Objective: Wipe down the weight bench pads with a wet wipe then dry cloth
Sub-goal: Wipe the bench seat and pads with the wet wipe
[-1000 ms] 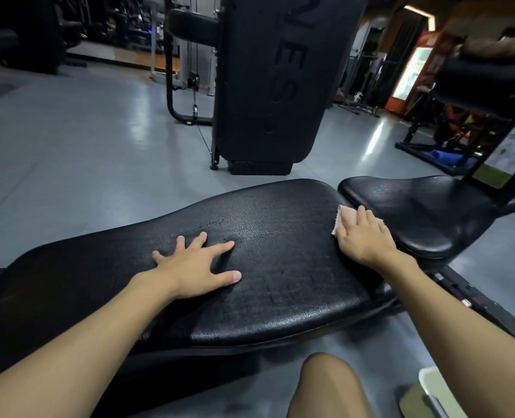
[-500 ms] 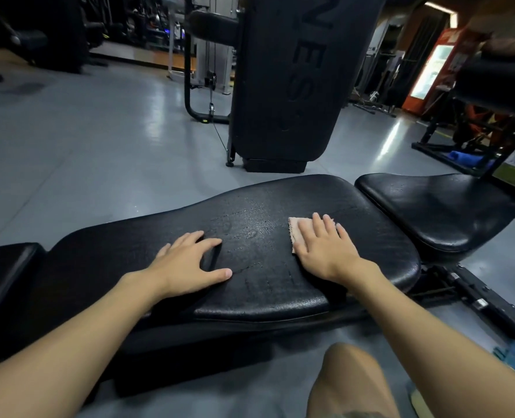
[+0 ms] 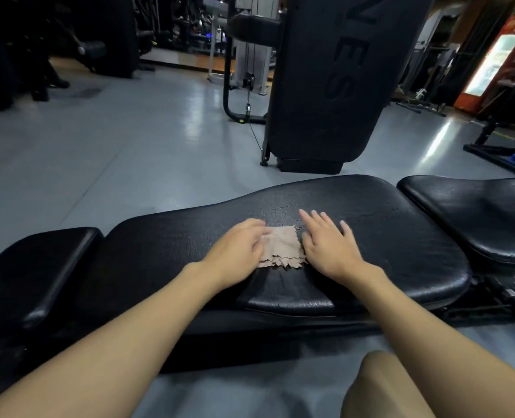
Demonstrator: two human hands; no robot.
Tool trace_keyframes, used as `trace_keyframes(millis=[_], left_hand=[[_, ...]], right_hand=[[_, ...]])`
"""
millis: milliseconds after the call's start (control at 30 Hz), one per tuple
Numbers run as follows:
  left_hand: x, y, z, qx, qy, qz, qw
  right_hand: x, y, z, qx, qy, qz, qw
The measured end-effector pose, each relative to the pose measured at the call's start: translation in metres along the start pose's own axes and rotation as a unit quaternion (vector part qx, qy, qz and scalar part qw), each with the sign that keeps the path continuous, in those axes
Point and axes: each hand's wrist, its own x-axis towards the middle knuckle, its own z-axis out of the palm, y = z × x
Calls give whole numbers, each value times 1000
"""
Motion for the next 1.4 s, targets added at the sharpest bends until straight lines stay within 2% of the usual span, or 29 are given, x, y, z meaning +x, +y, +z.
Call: trace_keyframes(millis=[67,133,333,433,533,633,800,933,1000,1067,1267,1400], left_hand=[[7,14,23,53,-50,23,997],[8,14,37,130,-82,21,988],[-25,-32,9,163,-94,-28,982],[-44,-60,-15,193,-94,-87,973],[-35,-44,-11,161,-67,-117,978],[-30,-32,7,175,-74,-112,975],[-56,-67,-16,150,-104,-134,974],[-91,-103,-43,147,-103,-184,966],[-109,-122,-58,143,-100,-212,962],[-126,-138,-67,138,-97,-233,958],[-155,-154,-68,147,-16,-291,945],[-160,-145,-60,170,-14,-307,936]], right_hand=[[-5,12,6,-56,-11,4,998],[-5,13,11,-61,-6,-5,998],[-2,5,14,-113,-24,2,993],[0,-21,19,-97,-19,-51,994],[-2,-48,31,-74,-53,-103,991],[-1,-50,38,-94,-61,-99,989],[-3,-52,39,-111,-67,-94,987],[-4,-64,36,-151,-48,-103,982],[-4,-85,38,-114,-52,-138,982],[-8,-107,47,-76,-91,-163,979],[-12,-115,64,-118,-98,-180,972],[-5,-110,55,-102,-93,-192,972]])
